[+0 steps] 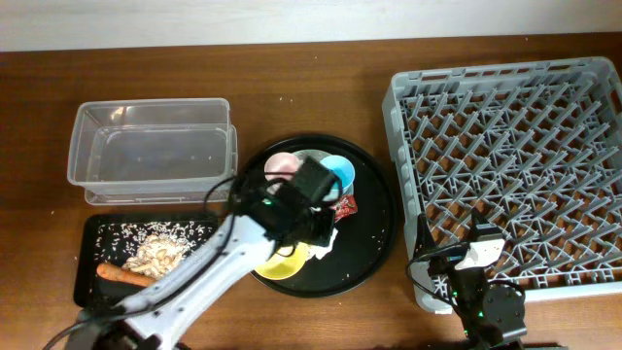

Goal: Sort waste into correct bins and load items into the dishwasher rack
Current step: 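Grasp the white tissue with the left gripper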

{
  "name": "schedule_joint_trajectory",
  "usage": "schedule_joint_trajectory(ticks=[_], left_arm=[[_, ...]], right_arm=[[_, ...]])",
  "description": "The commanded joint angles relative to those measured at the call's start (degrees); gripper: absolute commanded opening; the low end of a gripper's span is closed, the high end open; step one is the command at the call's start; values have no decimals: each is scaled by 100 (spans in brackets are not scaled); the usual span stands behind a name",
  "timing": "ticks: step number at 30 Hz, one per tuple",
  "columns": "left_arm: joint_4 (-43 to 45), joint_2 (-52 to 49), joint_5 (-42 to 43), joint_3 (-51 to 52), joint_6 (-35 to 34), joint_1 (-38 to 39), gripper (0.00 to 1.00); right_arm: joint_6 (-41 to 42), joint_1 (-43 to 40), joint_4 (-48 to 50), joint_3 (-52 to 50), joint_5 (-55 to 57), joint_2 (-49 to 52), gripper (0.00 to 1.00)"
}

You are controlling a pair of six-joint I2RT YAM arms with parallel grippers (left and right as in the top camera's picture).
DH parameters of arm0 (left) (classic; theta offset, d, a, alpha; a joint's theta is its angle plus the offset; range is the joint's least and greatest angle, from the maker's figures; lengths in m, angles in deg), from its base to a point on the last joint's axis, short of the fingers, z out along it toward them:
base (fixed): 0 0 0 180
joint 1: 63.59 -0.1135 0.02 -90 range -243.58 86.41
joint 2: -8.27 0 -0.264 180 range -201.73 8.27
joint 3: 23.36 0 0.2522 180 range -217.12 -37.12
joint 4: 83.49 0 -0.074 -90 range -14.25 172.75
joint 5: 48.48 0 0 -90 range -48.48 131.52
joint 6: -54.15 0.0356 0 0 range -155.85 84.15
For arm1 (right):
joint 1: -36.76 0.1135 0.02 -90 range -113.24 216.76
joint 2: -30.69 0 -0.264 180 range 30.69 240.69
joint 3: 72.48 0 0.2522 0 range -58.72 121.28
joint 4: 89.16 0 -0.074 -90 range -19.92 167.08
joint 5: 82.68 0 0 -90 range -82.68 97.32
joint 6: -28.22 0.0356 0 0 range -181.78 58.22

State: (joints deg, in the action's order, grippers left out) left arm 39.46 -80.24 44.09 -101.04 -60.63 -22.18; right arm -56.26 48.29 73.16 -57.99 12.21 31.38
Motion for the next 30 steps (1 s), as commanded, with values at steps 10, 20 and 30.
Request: schedule_joint_trajectory(ticks=[10, 20, 30], left_arm=[[240, -680, -627, -63, -262, 313, 56], [437, -835, -846, -2, -262, 472, 70], [693, -1132, -844, 238, -262, 472, 64]], right_arm=[[-39, -35, -28, -42, -15, -28, 98], [-39, -35, -28, -42, -15, -28, 98], [-39, -35, -28, -42, -13, -28, 98]])
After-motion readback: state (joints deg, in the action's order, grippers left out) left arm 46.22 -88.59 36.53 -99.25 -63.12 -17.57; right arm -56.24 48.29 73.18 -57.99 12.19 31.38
